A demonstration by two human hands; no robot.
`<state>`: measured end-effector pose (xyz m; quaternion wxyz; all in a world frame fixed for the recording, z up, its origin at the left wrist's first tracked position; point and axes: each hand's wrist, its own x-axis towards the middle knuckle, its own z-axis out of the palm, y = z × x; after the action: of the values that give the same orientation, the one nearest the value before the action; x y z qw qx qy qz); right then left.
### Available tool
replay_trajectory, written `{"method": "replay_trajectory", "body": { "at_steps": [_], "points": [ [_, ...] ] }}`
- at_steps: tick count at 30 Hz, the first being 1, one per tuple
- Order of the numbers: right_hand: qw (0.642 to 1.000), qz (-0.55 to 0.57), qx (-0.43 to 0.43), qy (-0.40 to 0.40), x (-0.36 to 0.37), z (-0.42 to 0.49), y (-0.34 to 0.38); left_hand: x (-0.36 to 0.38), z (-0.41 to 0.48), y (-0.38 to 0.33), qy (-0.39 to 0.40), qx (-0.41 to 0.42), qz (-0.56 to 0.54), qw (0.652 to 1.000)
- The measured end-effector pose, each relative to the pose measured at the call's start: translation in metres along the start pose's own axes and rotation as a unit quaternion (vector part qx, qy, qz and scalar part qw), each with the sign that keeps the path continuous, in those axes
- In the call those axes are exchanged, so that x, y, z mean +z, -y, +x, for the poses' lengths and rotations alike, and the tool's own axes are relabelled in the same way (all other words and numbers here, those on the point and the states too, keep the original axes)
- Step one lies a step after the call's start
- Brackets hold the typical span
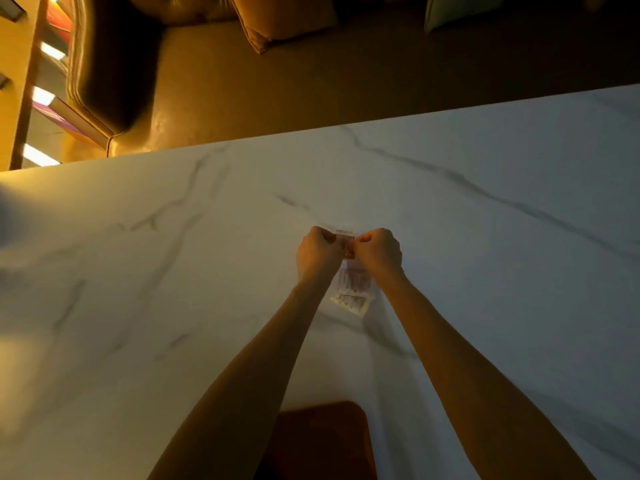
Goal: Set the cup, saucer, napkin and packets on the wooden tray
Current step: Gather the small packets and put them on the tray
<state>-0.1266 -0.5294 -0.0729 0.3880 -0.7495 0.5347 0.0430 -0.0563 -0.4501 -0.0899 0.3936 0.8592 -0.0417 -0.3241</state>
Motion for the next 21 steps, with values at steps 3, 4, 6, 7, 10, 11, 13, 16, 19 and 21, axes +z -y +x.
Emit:
{"method": "replay_trajectory", "body": {
  "at_steps": [3,4,6,7,10,11,13,16,19,21],
  "points": [
    [0.993,0.095,-0.016,0.061,-0.012,-0.003,-0.004,-0.012,-0.007,-0.006,0.058,-0.050,-0.118,0.990],
    [0.988,0.125,-0.025,0.090,-0.016,-0.007,-0.005,-0.018,-0.011,-0.005,0.083,-0.060,-0.168,0.981],
    [0.980,0.134,-0.057,0.133,-0.022,-0.015,-0.007,-0.028,-0.020,-0.002,0.145,-0.054,-0.256,0.954],
    [0.979,0.127,-0.071,0.141,-0.023,-0.020,-0.008,-0.032,-0.025,0.002,0.166,-0.042,-0.271,0.947],
    [0.984,0.101,-0.105,0.105,-0.023,-0.033,-0.014,-0.039,-0.038,0.014,0.151,-0.059,-0.295,0.942],
    [0.987,0.082,-0.120,0.076,-0.024,-0.036,-0.018,-0.041,-0.040,0.019,0.134,-0.073,-0.305,0.940],
    [0.987,0.025,-0.154,0.043,-0.027,-0.040,-0.027,-0.045,-0.042,0.029,0.122,-0.089,-0.323,0.934],
    [0.962,-0.142,-0.215,0.089,-0.019,-0.052,-0.042,-0.050,-0.046,0.043,0.145,-0.083,-0.340,0.926],
    [0.931,-0.245,-0.267,0.048,-0.005,-0.065,-0.054,-0.053,-0.045,0.050,0.181,-0.073,-0.366,0.910],
    [0.937,-0.207,-0.281,0.007,-0.003,-0.067,-0.058,-0.056,-0.042,0.053,0.208,-0.081,-0.389,0.894]
  ]
}}
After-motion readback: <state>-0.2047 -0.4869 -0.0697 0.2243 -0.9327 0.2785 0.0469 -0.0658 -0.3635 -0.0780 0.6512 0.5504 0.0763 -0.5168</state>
